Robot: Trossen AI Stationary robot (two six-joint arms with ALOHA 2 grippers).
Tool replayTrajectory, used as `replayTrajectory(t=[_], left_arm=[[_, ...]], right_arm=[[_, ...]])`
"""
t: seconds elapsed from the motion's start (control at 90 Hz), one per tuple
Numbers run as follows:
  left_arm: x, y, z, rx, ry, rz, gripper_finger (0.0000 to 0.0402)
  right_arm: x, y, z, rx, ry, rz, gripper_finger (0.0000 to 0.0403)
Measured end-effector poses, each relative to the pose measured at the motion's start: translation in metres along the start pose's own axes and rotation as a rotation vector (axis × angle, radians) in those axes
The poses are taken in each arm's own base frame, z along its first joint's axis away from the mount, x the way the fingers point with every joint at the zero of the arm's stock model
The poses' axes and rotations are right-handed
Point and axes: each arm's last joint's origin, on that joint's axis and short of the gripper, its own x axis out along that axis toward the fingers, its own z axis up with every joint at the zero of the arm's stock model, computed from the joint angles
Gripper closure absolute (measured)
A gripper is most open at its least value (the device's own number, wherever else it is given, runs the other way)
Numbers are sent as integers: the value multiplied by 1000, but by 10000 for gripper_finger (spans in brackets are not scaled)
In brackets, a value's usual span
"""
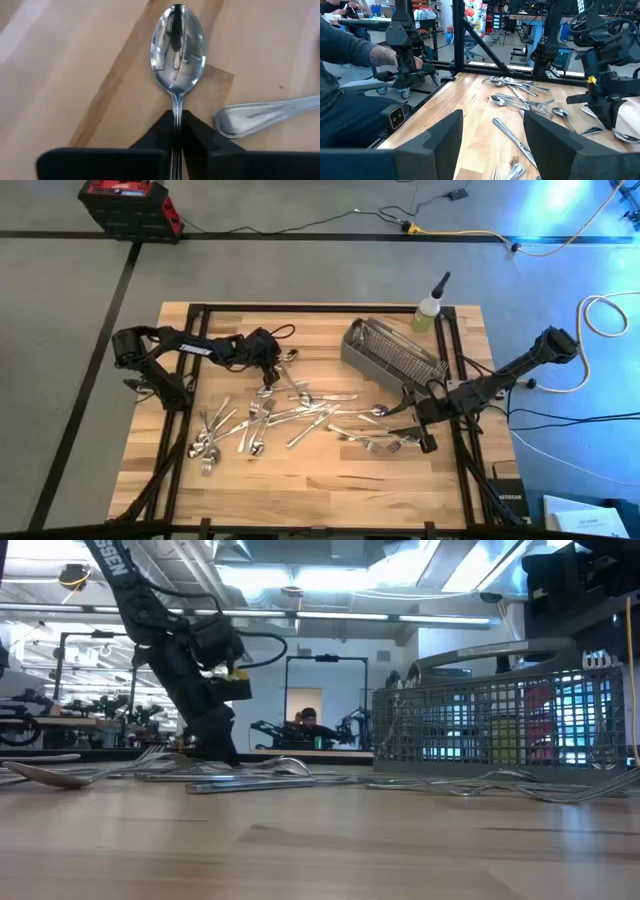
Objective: Sort silverware
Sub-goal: Put the silver spoon into the gray silverware organizer
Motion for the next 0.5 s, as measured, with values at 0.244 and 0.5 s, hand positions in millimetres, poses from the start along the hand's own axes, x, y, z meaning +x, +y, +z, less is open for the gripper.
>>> replayTrajectory(t=[0.244,0.5], left_arm=[[-4,3,1,-76,-14,10,398],[-32,-4,31,-239,-274,-32,400]], right_arm=[[0,0,0,1,0,0,210],[0,0,2,4,-20,0,210]])
